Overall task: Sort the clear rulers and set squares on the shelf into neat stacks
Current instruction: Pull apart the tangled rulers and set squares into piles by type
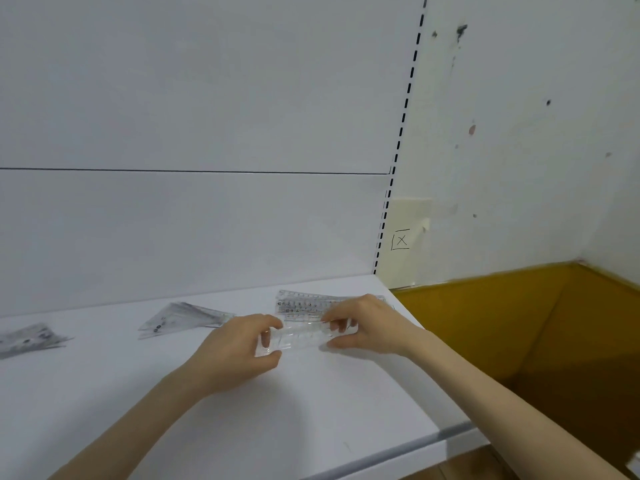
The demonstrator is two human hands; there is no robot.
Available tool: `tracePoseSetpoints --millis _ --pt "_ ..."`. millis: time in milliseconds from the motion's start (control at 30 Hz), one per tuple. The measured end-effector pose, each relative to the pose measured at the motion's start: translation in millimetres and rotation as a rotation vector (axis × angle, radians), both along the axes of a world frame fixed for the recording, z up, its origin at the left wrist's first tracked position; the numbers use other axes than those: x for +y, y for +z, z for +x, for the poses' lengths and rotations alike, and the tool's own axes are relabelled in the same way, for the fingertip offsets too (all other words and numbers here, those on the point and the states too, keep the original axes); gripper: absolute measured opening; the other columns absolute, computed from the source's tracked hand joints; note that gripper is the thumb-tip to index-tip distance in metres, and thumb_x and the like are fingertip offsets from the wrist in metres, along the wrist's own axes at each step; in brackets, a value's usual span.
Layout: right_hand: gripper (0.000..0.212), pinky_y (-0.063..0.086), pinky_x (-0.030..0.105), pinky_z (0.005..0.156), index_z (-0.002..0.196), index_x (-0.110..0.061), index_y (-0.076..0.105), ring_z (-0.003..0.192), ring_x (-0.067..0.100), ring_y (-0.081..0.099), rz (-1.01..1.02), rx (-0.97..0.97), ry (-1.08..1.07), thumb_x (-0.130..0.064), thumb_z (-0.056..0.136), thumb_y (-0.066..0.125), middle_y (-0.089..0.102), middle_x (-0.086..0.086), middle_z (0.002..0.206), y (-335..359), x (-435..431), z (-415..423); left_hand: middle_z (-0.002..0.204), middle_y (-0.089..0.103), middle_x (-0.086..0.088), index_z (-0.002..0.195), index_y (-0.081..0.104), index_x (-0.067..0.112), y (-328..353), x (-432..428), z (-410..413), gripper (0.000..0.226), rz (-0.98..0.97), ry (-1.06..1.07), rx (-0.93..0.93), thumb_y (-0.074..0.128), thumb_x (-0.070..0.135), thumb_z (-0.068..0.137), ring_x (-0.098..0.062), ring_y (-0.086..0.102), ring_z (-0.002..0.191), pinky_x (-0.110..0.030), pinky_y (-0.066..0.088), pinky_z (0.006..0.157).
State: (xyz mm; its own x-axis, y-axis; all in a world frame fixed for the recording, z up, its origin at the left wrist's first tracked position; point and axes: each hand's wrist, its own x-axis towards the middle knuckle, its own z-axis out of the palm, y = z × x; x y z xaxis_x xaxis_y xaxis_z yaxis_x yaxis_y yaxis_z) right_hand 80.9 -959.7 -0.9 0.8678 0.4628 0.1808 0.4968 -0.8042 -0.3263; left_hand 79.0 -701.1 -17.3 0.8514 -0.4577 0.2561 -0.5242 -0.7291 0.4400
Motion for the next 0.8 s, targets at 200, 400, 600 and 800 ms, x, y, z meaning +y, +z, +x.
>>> tracePoseSetpoints --millis 200,400,600,800 --pt "0.038 0.048 0.027 0.08 0.114 -0.022 0.068 0.096 0.01 0.059 -0.03 -0.078 -0.353 -0.045 0.083 0.069 0.067 -0.007 0.106 -8.6 -28.9 10.6 0.098 0.054 0.015 0.12 0.049 0.035 -4.6 30.3 -10.5 0.032 0.101 0.253 -0.031 0.054 0.038 0.089 -0.002 0.05 0.082 -0.023 0.041 0.073" --pt "0.035 0.039 0.028 0.064 0.098 -0.013 0.071 0.092 0.02 0.057 -0.105 -0.118 -0.386 -0.045 0.087 0.061 0.063 0.0 0.094 -29.8 -25.9 26.0 0.114 0.05 0.012 0.127 0.045 0.029 -8.3 41.5 -33.2 0.034 0.424 0.351 -0.095 0.037 0.04 0.095 -0.011 0.052 0.111 -0.026 0.034 0.074" --pt "0.046 0.04 0.034 0.094 0.126 -0.015 0.061 0.117 0.024 0.052 -0.088 -0.199 -0.325 -0.041 0.088 0.063 0.06 -0.003 0.127 -24.5 -20.6 11.6 0.116 0.052 0.006 0.12 0.049 0.023 -2.3 60.9 -51.0 0.031 0.503 0.456 -0.088 0.035 0.036 0.095 -0.016 0.054 0.106 -0.03 0.042 0.077" --pt "0.055 0.041 0.029 0.089 0.128 -0.027 0.058 0.119 0.016 0.051 -0.102 -0.186 -0.164 -0.05 0.079 0.048 0.059 -0.01 0.127 4.5 40.8 -19.2 0.11 0.053 0.005 0.119 0.051 0.021 4.5 102.3 -80.2 0.03 0.513 0.524 -0.123 0.035 0.032 0.096 -0.015 0.052 0.094 -0.027 0.037 0.067"
